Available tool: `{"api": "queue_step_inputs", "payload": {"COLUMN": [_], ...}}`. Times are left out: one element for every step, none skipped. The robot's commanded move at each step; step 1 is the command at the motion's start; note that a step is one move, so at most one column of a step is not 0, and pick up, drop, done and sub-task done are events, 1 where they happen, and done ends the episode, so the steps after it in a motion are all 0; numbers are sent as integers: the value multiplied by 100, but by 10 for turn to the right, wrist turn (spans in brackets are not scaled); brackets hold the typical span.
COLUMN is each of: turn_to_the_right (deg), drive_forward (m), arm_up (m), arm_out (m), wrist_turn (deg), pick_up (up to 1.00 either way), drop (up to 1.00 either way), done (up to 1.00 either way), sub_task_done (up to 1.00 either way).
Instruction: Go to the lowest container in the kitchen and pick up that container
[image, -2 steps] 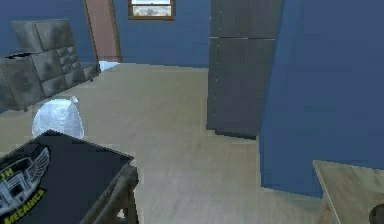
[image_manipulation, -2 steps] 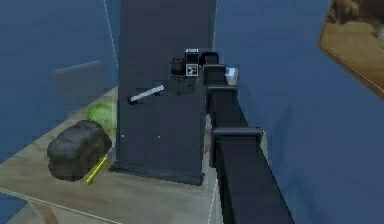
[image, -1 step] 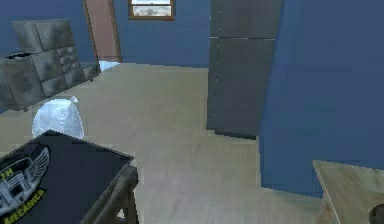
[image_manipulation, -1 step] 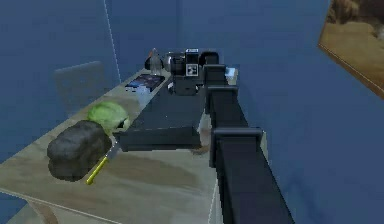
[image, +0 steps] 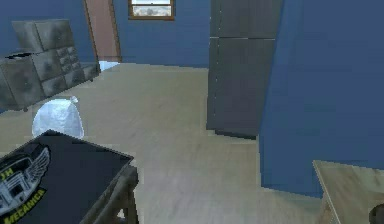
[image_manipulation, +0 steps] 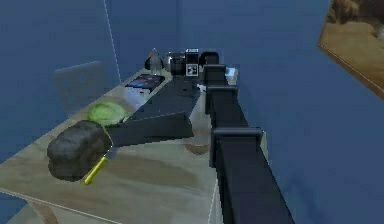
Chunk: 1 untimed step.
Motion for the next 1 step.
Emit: {"api": "queue_step_inputs", "payload": {"turn_to_the_right": [0], "drive_forward": [0], "arm_up": [-28], "arm_out": [0], "wrist_turn": [0], "pick_up": [0], "drop": [0], "done": [0], "sub_task_done": [0]}}
